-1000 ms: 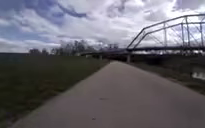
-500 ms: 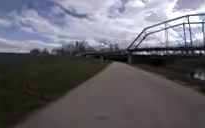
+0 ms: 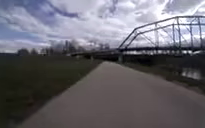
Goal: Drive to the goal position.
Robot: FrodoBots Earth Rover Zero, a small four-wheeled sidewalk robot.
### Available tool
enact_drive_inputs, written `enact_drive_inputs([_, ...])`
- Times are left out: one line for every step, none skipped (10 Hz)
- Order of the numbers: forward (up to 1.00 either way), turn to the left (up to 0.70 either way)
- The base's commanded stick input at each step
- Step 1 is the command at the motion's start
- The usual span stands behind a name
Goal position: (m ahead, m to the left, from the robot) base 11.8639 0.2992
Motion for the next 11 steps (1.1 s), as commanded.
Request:
enact_drive_inputs([1.00,0.00])
enact_drive_inputs([1.00,0.00])
enact_drive_inputs([1.00,0.00])
enact_drive_inputs([1.00,0.00])
enact_drive_inputs([1.00,0.00])
enact_drive_inputs([1.00,0.00])
enact_drive_inputs([1.00,0.00])
enact_drive_inputs([1.00,0.00])
enact_drive_inputs([1.00,-0.27])
enact_drive_inputs([1.00,-0.37])
enact_drive_inputs([1.00,-0.37])
